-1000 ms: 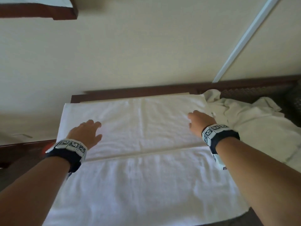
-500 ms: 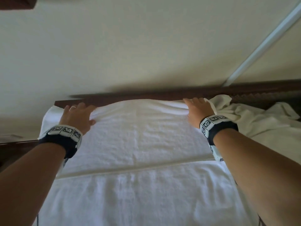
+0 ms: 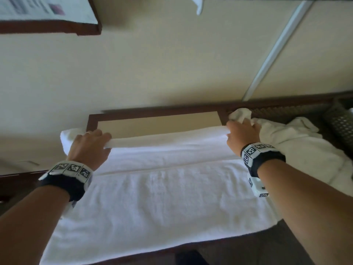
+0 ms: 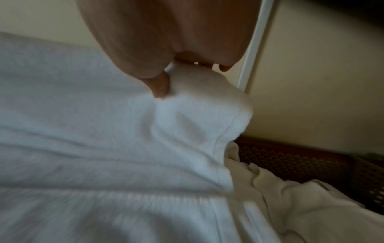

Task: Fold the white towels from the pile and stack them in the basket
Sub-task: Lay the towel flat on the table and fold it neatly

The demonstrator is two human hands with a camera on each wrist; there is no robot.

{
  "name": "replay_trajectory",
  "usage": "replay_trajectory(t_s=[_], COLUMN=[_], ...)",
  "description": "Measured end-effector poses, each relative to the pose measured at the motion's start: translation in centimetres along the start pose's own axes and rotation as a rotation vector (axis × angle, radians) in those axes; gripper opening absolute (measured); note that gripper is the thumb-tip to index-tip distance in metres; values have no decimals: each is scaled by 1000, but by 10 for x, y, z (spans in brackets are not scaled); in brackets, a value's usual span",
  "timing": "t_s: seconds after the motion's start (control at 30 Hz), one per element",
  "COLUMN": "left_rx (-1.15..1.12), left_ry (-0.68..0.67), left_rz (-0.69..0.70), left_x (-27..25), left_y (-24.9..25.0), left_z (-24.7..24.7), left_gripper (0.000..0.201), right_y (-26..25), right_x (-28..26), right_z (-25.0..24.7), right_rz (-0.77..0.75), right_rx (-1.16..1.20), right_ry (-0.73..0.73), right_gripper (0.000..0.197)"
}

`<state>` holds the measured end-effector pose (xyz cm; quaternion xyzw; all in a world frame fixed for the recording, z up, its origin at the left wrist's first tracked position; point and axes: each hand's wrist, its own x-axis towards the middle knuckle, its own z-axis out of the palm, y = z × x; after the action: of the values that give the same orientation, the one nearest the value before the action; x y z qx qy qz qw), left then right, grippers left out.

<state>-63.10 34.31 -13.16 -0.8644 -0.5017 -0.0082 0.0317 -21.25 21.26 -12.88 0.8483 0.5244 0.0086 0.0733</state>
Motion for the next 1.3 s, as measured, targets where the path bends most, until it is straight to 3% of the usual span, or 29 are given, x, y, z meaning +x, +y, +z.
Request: replay_trajectory(t_s=[0.2, 0.23, 0.3, 0.4, 0.5, 0.6, 0.7, 0.8, 0.9, 1.07, 1.17, 1.23, 1.3], left_rx=[-49, -58, -65, -37, -80, -222, -339, -338, -278, -160, -118, -50, 24], left_ry=[198, 201, 140, -74, -136, -85, 66, 127, 67, 4, -53, -140, -181], left_rz=[-70, -69, -37, 10, 26, 85, 127, 203, 286, 288, 173, 64, 42], left_x=[-127, -149, -188, -223, -228, -228, -238, -258, -277, -272, -242, -221, -206], left_y=[19, 23, 31, 37, 38, 39, 40, 43, 44, 46, 45, 43, 45], left_z=[-9, -3, 20, 57, 70, 73, 75, 77, 91, 98, 90, 82, 76], left_gripper=[26, 26, 28, 56, 68, 45, 20, 30, 35, 35, 24, 35, 52], right_y=[20, 24, 30, 38, 34, 30, 41, 53, 60, 54, 38, 27, 18], right_x=[-126, -146, -182, -215, -223, -223, -229, -243, -254, -247, -227, -210, -199], right_z=[15, 24, 44, 67, 72, 70, 68, 79, 97, 107, 107, 104, 102], right_rz=[-37, -38, -45, -66, -158, -273, -224, -233, -297, -244, -239, -207, -176], right_rx=[99, 66, -32, -133, -127, -100, 106, 174, 70, 3, 19, 42, 66], right_ry=[282, 252, 40, -203, -185, -184, -159, -133, -148, -225, -216, -190, -203], right_gripper=[29, 31, 32, 39, 44, 31, 19, 20, 29, 61, 64, 68, 74])
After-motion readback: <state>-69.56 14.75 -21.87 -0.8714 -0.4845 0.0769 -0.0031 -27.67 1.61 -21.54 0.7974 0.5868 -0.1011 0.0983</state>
